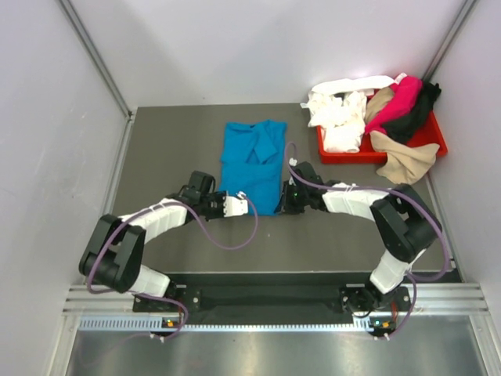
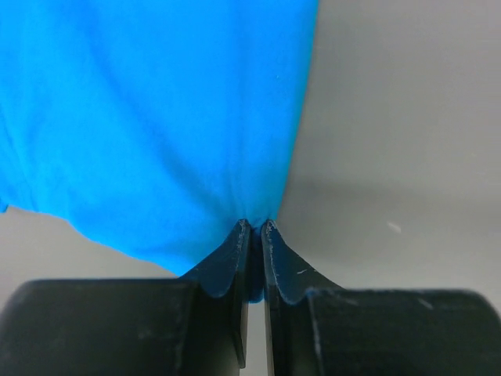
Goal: Fold and stack the t-shirts
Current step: Fold the tshirt
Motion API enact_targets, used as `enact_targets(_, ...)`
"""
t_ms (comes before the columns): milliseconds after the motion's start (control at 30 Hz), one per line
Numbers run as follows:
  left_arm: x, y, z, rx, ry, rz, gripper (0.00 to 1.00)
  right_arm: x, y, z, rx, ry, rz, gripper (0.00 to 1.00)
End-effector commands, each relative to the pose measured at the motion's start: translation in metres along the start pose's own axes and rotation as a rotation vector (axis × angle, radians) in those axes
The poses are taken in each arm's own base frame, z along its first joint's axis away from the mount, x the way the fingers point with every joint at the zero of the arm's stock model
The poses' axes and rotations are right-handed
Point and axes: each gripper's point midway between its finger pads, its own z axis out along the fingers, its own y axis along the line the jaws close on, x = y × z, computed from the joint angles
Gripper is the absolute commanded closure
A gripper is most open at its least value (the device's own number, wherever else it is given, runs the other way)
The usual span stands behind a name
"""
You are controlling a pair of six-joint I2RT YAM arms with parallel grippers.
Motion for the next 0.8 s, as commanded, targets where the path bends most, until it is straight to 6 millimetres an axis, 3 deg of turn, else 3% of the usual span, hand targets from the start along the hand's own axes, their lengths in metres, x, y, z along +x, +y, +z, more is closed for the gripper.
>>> enact_targets(0,0.009,-0.035,-0.024,0.073,0.056,-0.108,1.0,0.029,0.004,-0.024,0.0,0.06,-0.064,1.0)
enact_targets(33,0.01,-0.054,-0.029,0.134,0.059,-0.139,1.0,0.037,0.006,-0.027,-0.008,0.076,-0.066,1.0)
enact_targets(67,0.009,-0.061,-0.033,0.15,0.058,-0.151,1.0,0.043,0.014,-0.036,-0.033,0.075,-0.078,1.0)
enact_targets(133,0.0,-0.068,-0.047,0.158,0.044,-0.179,1.0,0.061,0.009,-0.047,-0.018,0.102,-0.068,1.0)
enact_targets(167,0.0,-0.08,-0.056,0.195,0.064,-0.227,1.0,0.068,0.02,-0.059,-0.045,0.094,-0.089,1.0)
enact_targets(200,-0.004,-0.084,-0.066,0.209,0.065,-0.243,1.0,0.08,0.016,-0.064,-0.021,0.114,-0.076,1.0)
enact_targets(233,-0.009,-0.082,-0.073,0.217,0.066,-0.256,1.0,0.088,0.02,-0.07,-0.031,0.122,-0.081,1.0)
enact_targets(300,-0.01,-0.098,-0.088,0.274,0.102,-0.327,1.0,0.107,0.032,-0.087,-0.052,0.15,-0.087,1.0)
enact_targets(400,-0.018,-0.101,-0.105,0.303,0.126,-0.389,1.0,0.116,0.045,-0.106,-0.1,0.159,-0.069,1.0)
enact_targets(433,-0.019,-0.095,-0.107,0.283,0.139,-0.406,1.0,0.113,0.047,-0.11,-0.112,0.148,-0.065,1.0)
enact_targets(533,-0.035,-0.044,-0.111,0.131,0.104,-0.463,1.0,0.084,0.045,-0.118,-0.129,0.091,-0.051,1.0)
enact_targets(600,-0.041,-0.02,-0.105,0.07,0.085,-0.494,1.0,0.054,0.034,-0.116,-0.094,0.035,-0.054,1.0)
enact_targets(633,-0.051,0.008,-0.104,-0.005,0.044,-0.478,1.0,0.043,0.031,-0.114,-0.083,0.019,-0.058,1.0)
enact_targets(667,-0.055,0.023,-0.102,-0.04,0.019,-0.479,1.0,0.028,0.019,-0.107,-0.048,0.005,-0.033,1.0)
enact_targets(767,-0.059,0.076,-0.092,-0.127,-0.011,-0.512,1.0,-0.03,0.013,-0.099,-0.035,-0.092,-0.045,1.0)
